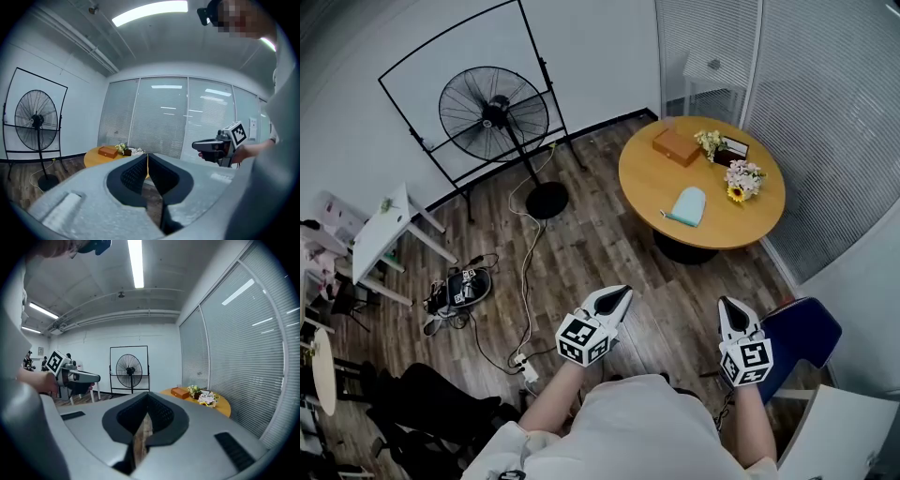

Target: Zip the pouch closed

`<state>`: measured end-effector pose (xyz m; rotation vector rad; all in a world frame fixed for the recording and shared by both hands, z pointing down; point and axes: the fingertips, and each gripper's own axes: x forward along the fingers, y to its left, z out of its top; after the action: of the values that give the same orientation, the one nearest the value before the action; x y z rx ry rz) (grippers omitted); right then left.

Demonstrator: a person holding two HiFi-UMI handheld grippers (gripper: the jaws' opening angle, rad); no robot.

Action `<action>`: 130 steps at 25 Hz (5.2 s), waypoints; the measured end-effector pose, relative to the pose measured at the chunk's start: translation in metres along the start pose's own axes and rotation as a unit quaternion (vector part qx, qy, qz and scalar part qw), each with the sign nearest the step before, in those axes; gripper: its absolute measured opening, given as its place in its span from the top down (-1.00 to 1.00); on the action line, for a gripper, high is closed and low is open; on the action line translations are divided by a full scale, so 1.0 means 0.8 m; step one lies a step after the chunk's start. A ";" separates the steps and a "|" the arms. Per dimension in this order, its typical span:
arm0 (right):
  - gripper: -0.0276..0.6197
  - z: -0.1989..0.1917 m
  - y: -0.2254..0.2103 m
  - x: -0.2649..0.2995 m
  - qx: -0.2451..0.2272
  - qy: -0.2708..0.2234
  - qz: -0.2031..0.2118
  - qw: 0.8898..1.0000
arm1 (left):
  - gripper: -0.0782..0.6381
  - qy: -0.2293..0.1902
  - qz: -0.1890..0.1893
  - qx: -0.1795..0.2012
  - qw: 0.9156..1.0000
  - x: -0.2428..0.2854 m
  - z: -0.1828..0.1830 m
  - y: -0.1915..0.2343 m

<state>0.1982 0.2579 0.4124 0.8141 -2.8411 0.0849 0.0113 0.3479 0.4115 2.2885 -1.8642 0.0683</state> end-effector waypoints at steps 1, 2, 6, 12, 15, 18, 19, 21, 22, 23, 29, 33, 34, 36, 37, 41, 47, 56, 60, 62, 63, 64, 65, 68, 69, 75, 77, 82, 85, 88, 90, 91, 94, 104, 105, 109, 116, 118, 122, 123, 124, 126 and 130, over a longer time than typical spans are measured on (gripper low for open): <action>0.90 -0.001 -0.004 0.000 0.000 -0.001 0.002 1.000 | 0.73 0.000 0.002 0.000 1.000 0.003 -0.001 -0.001; 0.90 -0.001 -0.008 0.001 0.000 -0.002 0.005 1.000 | 0.73 0.000 0.004 -0.001 1.000 0.006 -0.002 -0.003; 0.89 -0.004 -0.026 0.003 0.001 -0.005 0.022 1.000 | 0.73 0.002 0.006 -0.004 1.000 0.022 -0.004 -0.014; 0.75 -0.009 -0.048 -0.003 0.002 -0.003 0.037 0.999 | 0.54 -0.003 0.016 -0.018 1.000 0.033 -0.007 -0.031; 0.75 -0.014 -0.059 -0.005 0.006 -0.003 0.041 0.999 | 0.43 -0.001 0.023 -0.025 0.999 0.038 -0.012 -0.036; 0.75 -0.021 -0.066 -0.003 0.011 -0.001 0.043 0.999 | 0.42 0.001 0.028 -0.030 0.999 0.040 -0.017 -0.039; 0.75 -0.023 -0.068 -0.002 0.013 -0.001 0.043 0.999 | 0.42 0.003 0.031 -0.031 0.999 0.040 -0.018 -0.040; 0.75 -0.024 -0.071 0.000 0.014 -0.002 0.044 0.999 | 0.42 0.005 0.035 -0.032 0.999 0.042 -0.021 -0.039; 0.75 -0.024 -0.072 0.002 0.013 -0.002 0.045 0.999 | 0.42 0.006 0.037 -0.033 0.999 0.043 -0.022 -0.037; 0.75 -0.024 -0.072 0.005 0.011 -0.002 0.045 0.999 | 0.42 0.007 0.038 -0.034 0.999 0.044 -0.024 -0.036; 0.75 -0.029 -0.071 0.019 0.008 0.010 0.046 0.999 | 0.42 0.007 0.037 -0.043 0.998 0.050 -0.027 -0.021; 0.75 -0.030 -0.074 0.037 0.008 0.014 0.037 0.999 | 0.42 0.006 0.027 -0.044 0.999 0.064 -0.026 -0.003; 0.75 -0.030 -0.075 0.044 0.009 0.016 0.036 0.999 | 0.42 0.006 0.025 -0.044 0.999 0.068 -0.026 0.004; 0.75 -0.030 -0.075 0.060 0.010 0.020 0.033 0.999 | 0.42 0.006 0.019 -0.045 0.999 0.078 -0.024 0.019; 0.75 -0.029 -0.075 0.069 0.010 0.022 0.031 0.999 | 0.42 0.006 0.016 -0.046 0.999 0.083 -0.022 0.027; 0.75 -0.023 -0.073 0.112 0.011 0.029 0.023 0.999 | 0.42 0.010 0.002 -0.046 0.999 0.103 -0.017 0.067; 0.74 -0.002 -0.068 0.181 0.003 0.033 0.007 0.999 | 0.42 0.008 -0.023 -0.049 0.999 0.135 -0.005 0.136; 0.73 0.016 -0.063 0.259 0.000 0.041 -0.032 0.999 | 0.42 0.014 -0.063 -0.040 0.997 0.165 0.011 0.223; 0.73 0.017 -0.063 0.283 0.007 0.047 -0.043 0.998 | 0.42 0.021 -0.073 -0.039 0.996 0.177 0.013 0.253; 0.73 0.015 -0.064 0.293 0.009 0.053 -0.045 0.998 | 0.42 0.024 -0.076 -0.041 0.996 0.184 0.012 0.263; 0.73 0.014 -0.065 0.298 0.010 0.056 -0.046 0.997 | 0.42 0.026 -0.078 -0.042 0.996 0.188 0.012 0.267; 0.73 0.013 -0.067 0.302 0.010 0.058 -0.047 0.997 | 0.42 0.027 -0.079 -0.043 0.996 0.192 0.011 0.270; 0.73 0.013 -0.070 0.306 0.012 0.060 -0.049 0.997 | 0.42 0.029 -0.080 -0.044 0.995 0.197 0.011 0.272; 0.73 0.011 -0.082 0.319 0.019 0.064 -0.051 0.997 | 0.42 0.036 -0.083 -0.048 0.995 0.214 0.008 0.280; 0.73 0.009 -0.086 0.324 0.020 0.064 -0.050 0.996 | 0.42 0.038 -0.083 -0.048 0.995 0.220 0.006 0.283; 0.73 0.000 -0.129 0.357 0.029 0.068 -0.047 0.996 | 0.42 0.044 -0.071 -0.050 0.995 0.266 0.005 0.301; 0.73 -0.003 -0.150 0.371 0.033 0.072 -0.045 0.996 | 0.42 0.049 -0.069 -0.049 0.995 0.287 0.005 0.307; 0.73 -0.014 -0.207 0.418 0.039 0.083 -0.031 0.995 | 0.42 0.065 -0.068 -0.050 0.994 0.355 0.002 0.320; 0.73 -0.028 -0.242 0.451 0.046 0.095 -0.018 0.994 | 0.42 0.077 -0.065 -0.052 0.993 0.398 -0.006 0.326; 0.73 -0.037 -0.269 0.485 0.048 0.106 0.000 0.993 | 0.42 0.086 -0.060 -0.054 0.993 0.434 -0.009 0.336; 0.73 -0.040 -0.283 0.506 0.046 0.112 0.011 0.993 | 0.42 0.091 -0.059 -0.056 0.993 0.454 -0.010 0.343; 0.73 -0.040 -0.289 0.515 0.046 0.115 0.016 0.992 | 0.42 0.093 -0.061 -0.057 0.992 0.464 -0.010 0.346; 0.73 -0.046 -0.307 0.540 0.050 0.124 0.030 0.991 | 0.42 0.100 -0.067 -0.056 0.991 0.489 -0.012 0.351; 0.73 -0.087 -0.355 0.584 0.068 0.156 0.060 0.984 | 0.42 0.144 -0.070 -0.052 0.986 0.558 -0.046 0.368; 0.73 -0.090 -0.358 0.586 0.071 0.159 0.058 0.983 | 0.42 0.149 -0.072 -0.052 0.985 0.561 -0.049 0.369; 0.73 -0.101 -0.360 0.594 0.083 0.172 0.048 0.980 | 0.42 0.172 -0.090 -0.044 0.980 0.572 -0.059 0.376; 0.73 -0.127 -0.351 0.620 0.102 0.197 0.010 0.975 | 0.42 0.202 -0.149 -0.029 0.968 0.593 -0.087 0.405; 0.73 -0.134 -0.346 0.626 0.111 0.203 -0.008 0.973 | 0.42 0.208 -0.173 -0.025 0.962 0.599 -0.096 0.412; 0.73 -0.151 -0.332 0.639 0.120 0.217 -0.029 0.968 | 0.42 0.227 -0.220 -0.013 0.949 0.613 -0.120 0.425; 0.73 -0.155 -0.329 0.642 0.121 0.221 -0.032 0.967 | 0.42 0.232 -0.229 -0.012 0.945 0.617 -0.126 0.428; 0.73 -0.161 -0.327 0.645 0.123 0.224 -0.036 0.966 | 0.42 0.236 -0.237 -0.010 0.942 0.621 -0.133 0.431; 0.73 -0.173 -0.322 0.650 0.129 0.229 -0.044 0.964 | 0.42 0.246 -0.253 -0.005 0.936 0.628 -0.147 0.434; 0.73 -0.195 -0.310 0.657 0.140 0.244 -0.051 0.958 | 0.42 0.266 -0.281 0.006 0.922 0.640 -0.174 0.436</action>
<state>-0.0832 -0.2089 0.6680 0.8501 -2.3432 0.5986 -0.2102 -0.1889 0.6681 2.3958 -0.9161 0.5519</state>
